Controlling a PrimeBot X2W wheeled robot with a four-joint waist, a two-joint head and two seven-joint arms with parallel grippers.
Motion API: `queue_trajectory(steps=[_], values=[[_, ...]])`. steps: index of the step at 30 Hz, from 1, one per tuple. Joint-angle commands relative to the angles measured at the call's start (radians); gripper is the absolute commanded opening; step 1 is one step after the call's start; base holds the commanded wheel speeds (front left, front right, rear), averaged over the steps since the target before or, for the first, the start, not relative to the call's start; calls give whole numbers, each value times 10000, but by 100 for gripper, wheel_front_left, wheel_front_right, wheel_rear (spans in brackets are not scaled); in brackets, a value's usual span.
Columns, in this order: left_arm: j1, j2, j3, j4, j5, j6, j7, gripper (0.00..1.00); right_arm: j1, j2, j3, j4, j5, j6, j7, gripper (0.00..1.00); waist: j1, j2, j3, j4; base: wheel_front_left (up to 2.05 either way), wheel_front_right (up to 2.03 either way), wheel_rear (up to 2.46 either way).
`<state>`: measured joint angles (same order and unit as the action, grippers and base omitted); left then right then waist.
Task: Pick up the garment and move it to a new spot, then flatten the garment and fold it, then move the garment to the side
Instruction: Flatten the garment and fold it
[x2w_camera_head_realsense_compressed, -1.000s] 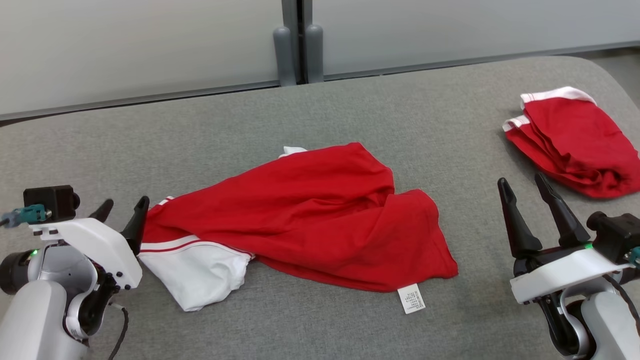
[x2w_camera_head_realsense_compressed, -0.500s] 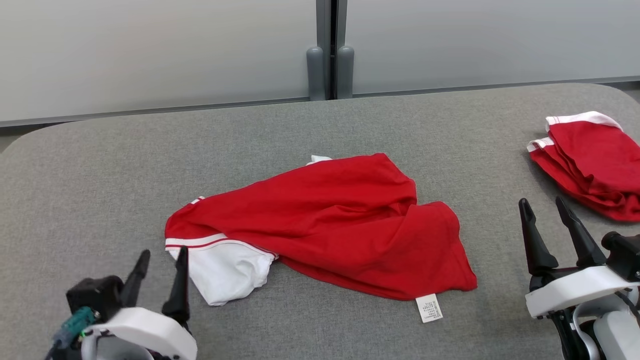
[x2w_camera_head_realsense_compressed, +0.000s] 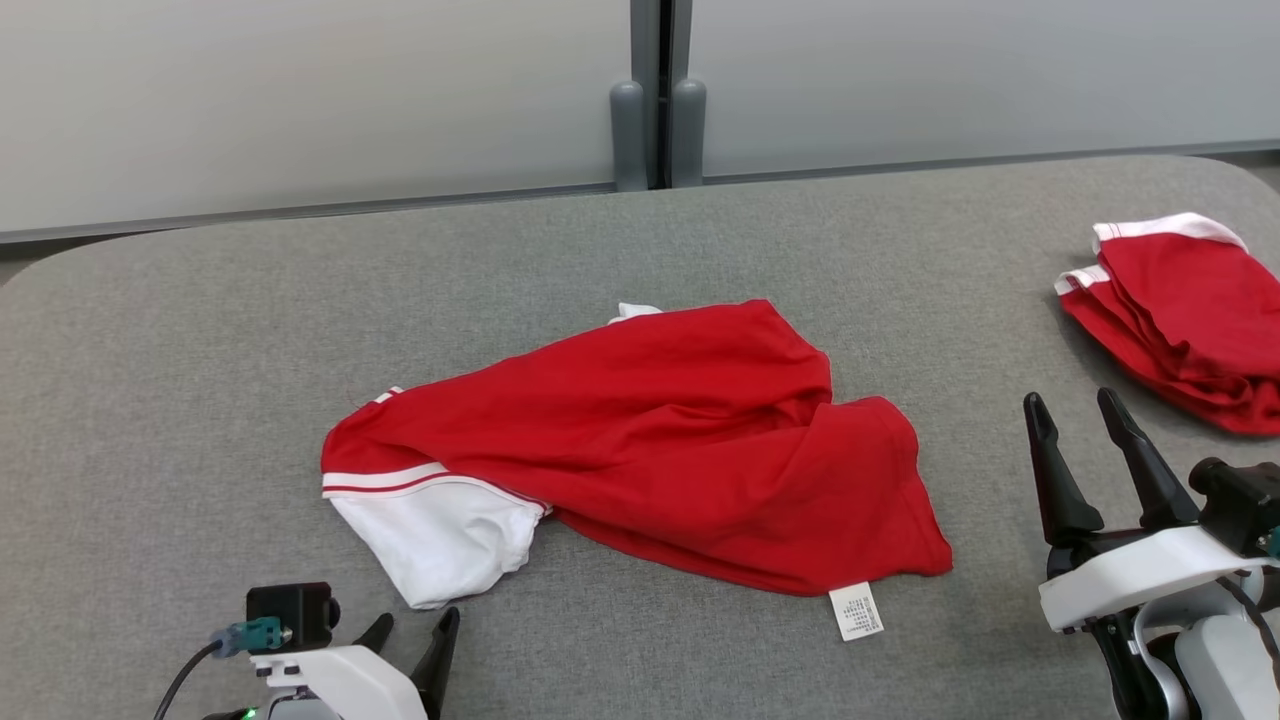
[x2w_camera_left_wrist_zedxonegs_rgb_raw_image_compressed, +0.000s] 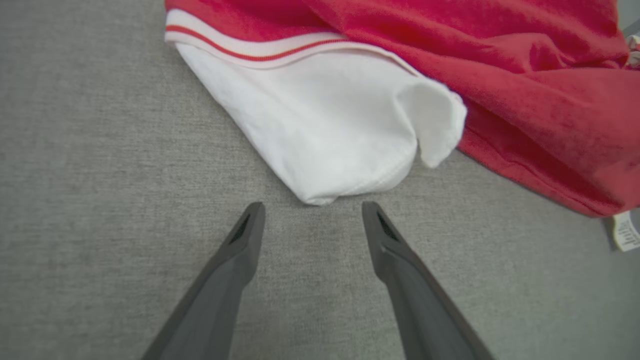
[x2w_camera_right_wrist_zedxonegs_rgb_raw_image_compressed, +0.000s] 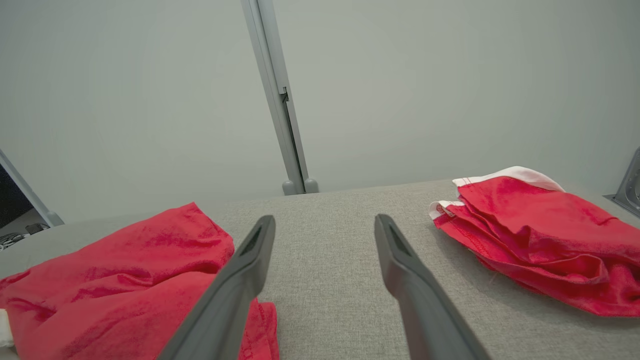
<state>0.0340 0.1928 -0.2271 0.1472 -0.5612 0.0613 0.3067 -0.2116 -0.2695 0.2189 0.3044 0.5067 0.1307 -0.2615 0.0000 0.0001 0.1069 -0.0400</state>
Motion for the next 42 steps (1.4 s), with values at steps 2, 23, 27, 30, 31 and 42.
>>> queue_trajectory(steps=[2,23,27,30,31,42], values=[[-408,49,-39,346,-95,-97,189,100,-124,-105,36,-8,63,3,-47,100,0,-1,180,-140,0,0,0],[-258,1049,-285,-1029,-468,-422,2000,0,-44,-164,87,211,108,3,-48,100,0,-1,19,179,0,0,0],[141,1739,-296,-1829,-786,-551,3119,0,-2,-218,191,260,117,2,-48,100,0,-1,-90,448,0,0,0],[386,2265,-227,-2146,-971,-566,3920,0,-2,-264,275,309,142,2,-47,100,0,-1,-144,546,0,0,0],[436,2432,-175,-2189,-1012,-542,4107,0,-13,-274,294,324,155,2,-45,100,0,-1,-151,562,0,0,0],[731,2548,189,-2057,-887,-208,3646,100,-73,-398,570,456,304,2,109,100,0,-1,-274,438,0,0,0]])
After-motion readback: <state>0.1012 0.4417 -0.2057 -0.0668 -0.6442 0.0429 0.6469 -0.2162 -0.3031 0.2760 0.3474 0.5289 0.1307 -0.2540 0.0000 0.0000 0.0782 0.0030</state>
